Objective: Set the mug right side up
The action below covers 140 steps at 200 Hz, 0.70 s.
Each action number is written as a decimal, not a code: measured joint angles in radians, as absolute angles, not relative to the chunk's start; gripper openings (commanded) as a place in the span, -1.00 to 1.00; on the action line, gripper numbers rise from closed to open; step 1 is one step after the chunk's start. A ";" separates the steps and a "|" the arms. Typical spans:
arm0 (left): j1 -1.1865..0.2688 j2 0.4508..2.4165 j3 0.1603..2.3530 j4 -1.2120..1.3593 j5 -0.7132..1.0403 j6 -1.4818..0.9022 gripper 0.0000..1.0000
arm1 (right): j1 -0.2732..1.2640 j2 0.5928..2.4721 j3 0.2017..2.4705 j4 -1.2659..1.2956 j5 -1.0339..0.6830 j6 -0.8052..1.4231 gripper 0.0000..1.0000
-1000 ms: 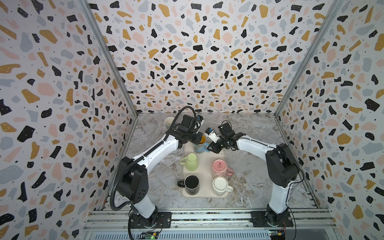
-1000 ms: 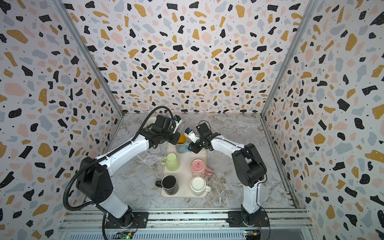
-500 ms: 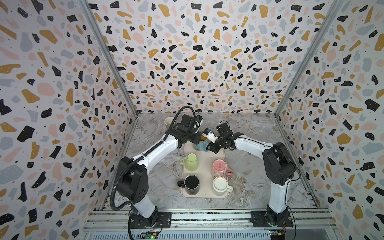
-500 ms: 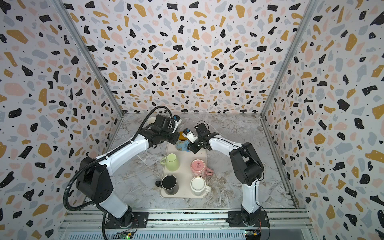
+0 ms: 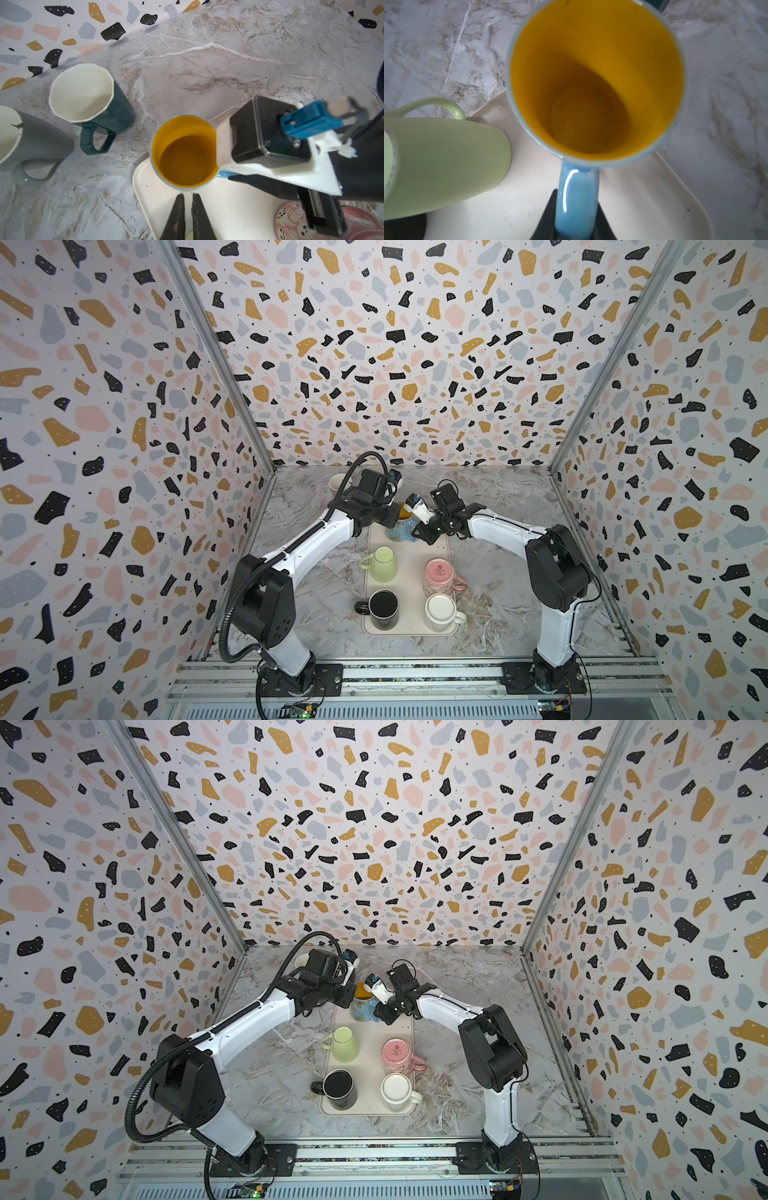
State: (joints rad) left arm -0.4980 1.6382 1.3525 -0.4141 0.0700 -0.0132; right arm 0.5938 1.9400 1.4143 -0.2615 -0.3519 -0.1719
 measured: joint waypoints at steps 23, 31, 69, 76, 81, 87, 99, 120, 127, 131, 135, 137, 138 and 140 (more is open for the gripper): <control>-0.492 1.633 1.353 -0.413 0.069 -0.014 -0.78 | 0.594 1.940 1.426 -0.262 -0.341 -0.165 -1.00; -0.491 1.630 1.352 -0.412 0.069 -0.014 -0.78 | 0.594 1.940 1.428 -0.261 -0.338 -0.164 -1.00; -0.482 1.627 1.353 -0.406 0.069 -0.015 -0.78 | 0.594 1.940 1.441 -0.261 -0.325 -0.162 -1.00; -0.481 1.627 1.353 -0.405 0.070 -0.015 -0.78 | 0.594 1.940 1.444 -0.257 -0.322 -0.162 -1.00; -0.480 1.627 1.353 -0.403 0.070 -0.015 -0.78 | 0.594 1.940 1.445 -0.254 -0.320 -0.162 -1.00; -0.479 1.627 1.353 -0.402 0.070 -0.015 -0.78 | 0.594 1.940 1.445 -0.250 -0.319 -0.162 -1.00; -0.477 1.627 1.353 -0.401 0.070 -0.015 -0.78 | 0.594 1.940 1.445 -0.244 -0.316 -0.162 -1.00; -0.476 1.627 1.353 -0.398 0.070 -0.015 -0.78 | 0.593 1.938 1.445 -0.226 -0.305 -0.162 -1.00; -0.473 1.627 1.353 -0.398 0.070 -0.015 -0.78 | 0.593 1.937 1.445 -0.220 -0.300 -0.162 -1.00; -0.472 1.627 1.353 -0.398 0.070 -0.016 -0.78 | 0.593 1.937 1.445 -0.215 -0.297 -0.162 -1.00; -0.472 1.627 1.352 -0.398 0.070 -0.015 -0.78 | 0.593 1.936 1.445 -0.210 -0.294 -0.162 -1.00; -0.472 1.627 1.353 -0.398 0.070 -0.016 -0.78 | 0.593 1.936 1.445 -0.208 -0.292 -0.162 -1.00; -0.472 1.627 1.352 -0.398 0.070 -0.015 -0.78 | 0.593 1.935 1.445 -0.206 -0.291 -0.162 -1.00; -0.472 1.627 1.352 -0.398 0.070 -0.016 -0.78 | 0.593 1.935 1.445 -0.205 -0.289 -0.162 -1.00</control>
